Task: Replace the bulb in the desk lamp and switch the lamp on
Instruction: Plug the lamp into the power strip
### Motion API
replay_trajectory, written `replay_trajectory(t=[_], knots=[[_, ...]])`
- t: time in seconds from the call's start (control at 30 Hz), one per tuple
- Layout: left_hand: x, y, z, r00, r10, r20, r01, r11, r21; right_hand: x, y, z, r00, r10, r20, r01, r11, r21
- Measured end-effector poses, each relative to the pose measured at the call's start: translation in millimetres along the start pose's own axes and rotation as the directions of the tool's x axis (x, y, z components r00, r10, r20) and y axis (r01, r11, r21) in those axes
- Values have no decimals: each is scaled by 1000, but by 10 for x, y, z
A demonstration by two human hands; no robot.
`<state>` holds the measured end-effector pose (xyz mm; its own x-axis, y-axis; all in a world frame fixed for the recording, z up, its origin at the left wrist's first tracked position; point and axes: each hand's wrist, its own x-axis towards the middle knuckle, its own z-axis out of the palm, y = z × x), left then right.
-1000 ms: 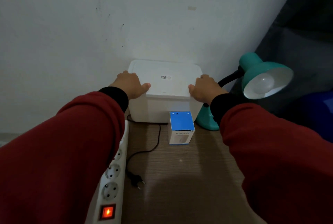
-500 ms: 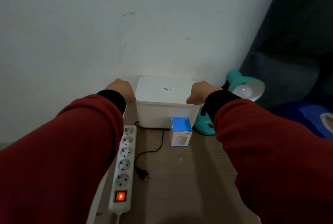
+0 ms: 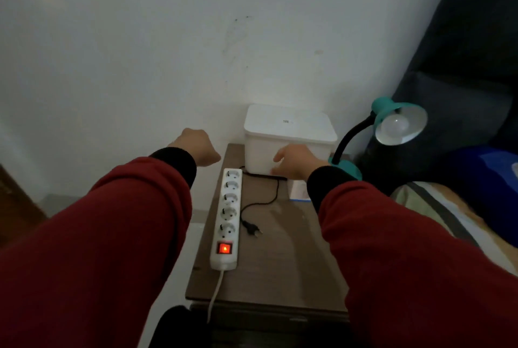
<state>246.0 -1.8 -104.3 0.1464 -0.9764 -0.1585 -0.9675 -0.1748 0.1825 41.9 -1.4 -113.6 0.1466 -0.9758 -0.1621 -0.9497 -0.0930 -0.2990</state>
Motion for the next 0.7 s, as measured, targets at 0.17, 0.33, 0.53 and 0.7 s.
replay_trajectory(t=[0.17, 0.33, 0.53, 0.7], knots=[[-284, -152, 561, 1000, 14, 28, -10, 988, -151, -96, -3, 738, 1000, 9, -18, -3, 957, 291], [-497, -319, 1192, 994, -15, 104, 50, 938, -343, -105, 34, 1329, 993, 114, -15, -93, 872, 481], [-506, -381, 1514, 992, -24, 124, 94, 797, -596, 0, 17, 1682, 984, 177, 15, -154, 807, 570], [-421, -429, 1569, 985, -3, 174, 129, 681, -721, 78, -1, 1820, 986, 164, 14, -146, 834, 532]])
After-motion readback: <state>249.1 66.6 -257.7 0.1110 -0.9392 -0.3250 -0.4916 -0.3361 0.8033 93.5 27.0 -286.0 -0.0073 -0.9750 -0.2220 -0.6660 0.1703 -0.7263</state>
